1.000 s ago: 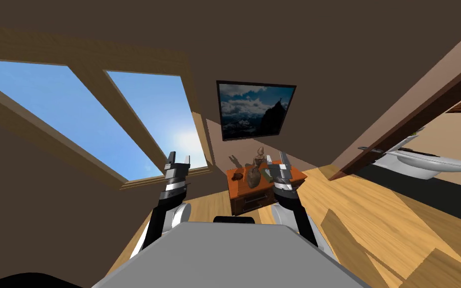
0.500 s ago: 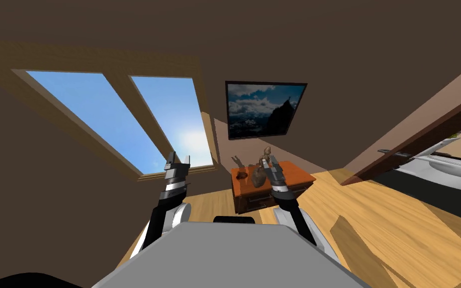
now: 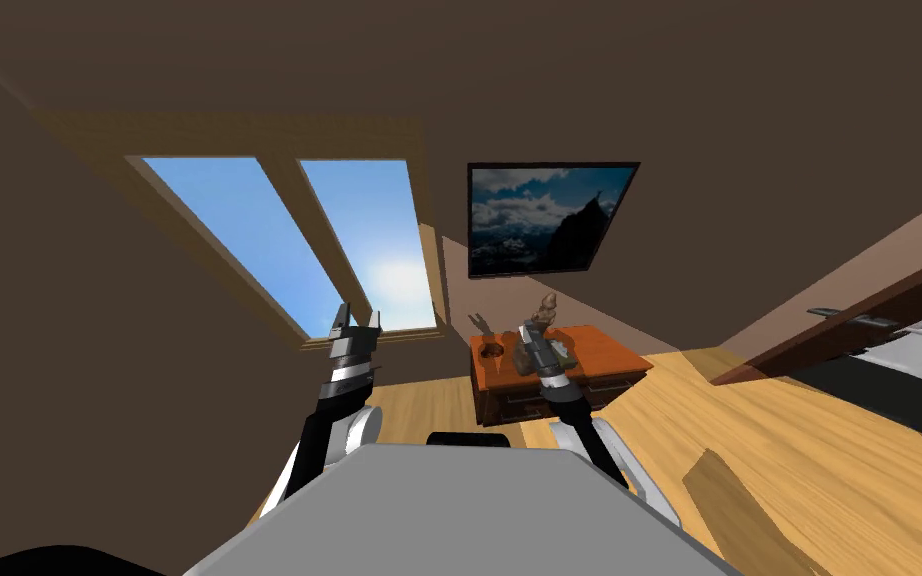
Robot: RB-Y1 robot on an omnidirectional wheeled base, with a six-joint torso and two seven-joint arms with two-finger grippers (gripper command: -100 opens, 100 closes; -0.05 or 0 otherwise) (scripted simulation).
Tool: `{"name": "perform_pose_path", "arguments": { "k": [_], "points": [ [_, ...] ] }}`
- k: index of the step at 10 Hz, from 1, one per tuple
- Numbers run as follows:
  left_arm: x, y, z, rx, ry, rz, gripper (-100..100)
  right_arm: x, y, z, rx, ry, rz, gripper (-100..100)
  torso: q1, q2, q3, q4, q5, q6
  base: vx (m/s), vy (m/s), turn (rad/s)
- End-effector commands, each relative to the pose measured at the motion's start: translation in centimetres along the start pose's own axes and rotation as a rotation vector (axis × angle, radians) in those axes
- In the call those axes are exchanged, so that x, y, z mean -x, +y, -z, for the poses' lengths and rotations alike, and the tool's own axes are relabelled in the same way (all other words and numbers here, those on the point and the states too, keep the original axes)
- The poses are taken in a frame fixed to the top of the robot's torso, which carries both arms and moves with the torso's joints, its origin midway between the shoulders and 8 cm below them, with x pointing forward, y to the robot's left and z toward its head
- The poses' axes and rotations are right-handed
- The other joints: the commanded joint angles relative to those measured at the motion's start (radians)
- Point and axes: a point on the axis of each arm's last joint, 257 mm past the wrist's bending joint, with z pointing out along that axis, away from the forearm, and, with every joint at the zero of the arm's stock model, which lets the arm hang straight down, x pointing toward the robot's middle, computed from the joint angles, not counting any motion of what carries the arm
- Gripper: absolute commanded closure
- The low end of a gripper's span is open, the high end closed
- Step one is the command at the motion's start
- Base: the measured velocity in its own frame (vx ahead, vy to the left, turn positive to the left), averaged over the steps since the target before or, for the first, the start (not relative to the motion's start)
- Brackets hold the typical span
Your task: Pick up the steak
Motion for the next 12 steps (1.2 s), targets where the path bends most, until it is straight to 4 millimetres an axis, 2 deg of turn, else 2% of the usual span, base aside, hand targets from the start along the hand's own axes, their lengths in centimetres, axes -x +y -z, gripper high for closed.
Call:
{"name": "perform_pose_path", "arguments": {
  "k": [1,2,3,4,5,6,7,8,9,10,11,12],
  "points": [
    [0.0,0.0,0.0,0.0,0.0,0.0,0,-1.1,-1.8,0.7,-0.033,0.054,0.055,-100,0.0,0.0,0.0,0.0,0.0,0.0,-0.022,0.061,0.139],
    [0.0,0.0,0.0,0.0,0.0,0.0,0,-1.3,-1.8,0.7,-0.034,0.064,0.072,-100,0.0,0.0,0.0,0.0,0.0,0.0,-0.016,0.051,0.079],
    [0.0,0.0,0.0,0.0,0.0,0.0,0,-2.2,-3.3,1.4,-0.063,0.109,0.114,-100,-0.001,-0.001,0.0,0.0,0.0,0.0,-0.024,0.059,0.156],
    [0.0,0.0,0.0,0.0,0.0,0.0,0,-2.5,-3.4,1.5,-0.064,0.121,0.133,-100,0.0,-0.001,0.0,0.0,0.0,0.0,-0.026,0.055,0.083],
    [0.0,0.0,0.0,0.0,0.0,0.0,0,-3.2,-4.9,2.3,-0.093,0.168,0.172,-100,-0.001,0.0,0.0,0.0,0.0,0.0,-0.029,0.08,0.183],
    [0.0,0.0,0.0,0.0,0.0,0.0,0,-3.6,-5.0,2.4,-0.094,0.182,0.194,-100,0.001,0.0,0.0,0.0,0.0,0.0,-0.019,0.062,0.075],
    [0.0,0.0,0.0,0.0,0.0,0.0,0,-4.3,-6.7,3.4,-0.123,0.23,0.234,-100,0.0,0.0,0.0,0.0,0.0,0.0,-0.026,0.07,0.165],
    [0.0,0.0,0.0,0.0,0.0,0.0,0,-4.6,-6.8,3.5,-0.123,0.246,0.256,-100,0.0,0.0,0.0,0.0,0.0,0.0,-0.017,0.052,0.086],
    [0.0,0.0,0.0,0.0,0.0,0.0,0,-5.2,-8.4,4.6,-0.152,0.293,0.293,-100,-0.001,0.0,0.0,0.0,0.0,0.0,-0.01,0.057,0.234],
    [0.0,0.0,0.0,0.0,0.0,0.0,0,-5.6,-8.6,4.7,-0.152,0.311,0.318,-100,-0.001,-0.001,0.0,0.0,0.0,0.0,-0.01,0.052,0.009],
    [0.0,0.0,0.0,0.0,0.0,0.0,0,-6.1,-10.3,5.9,-0.18,0.36,0.354,-100,-0.001,-0.001,-0.001,0.0,0.0,0.0,-0.016,0.069,0.202],
    [0.0,0.0,0.0,0.0,0.0,0.0,0,-6.4,-10.4,6.1,-0.181,0.378,0.378,-100,0.0,-0.001,-0.001,0.0,0.0,0.0,-0.006,0.054,0.119]
  ]
}}
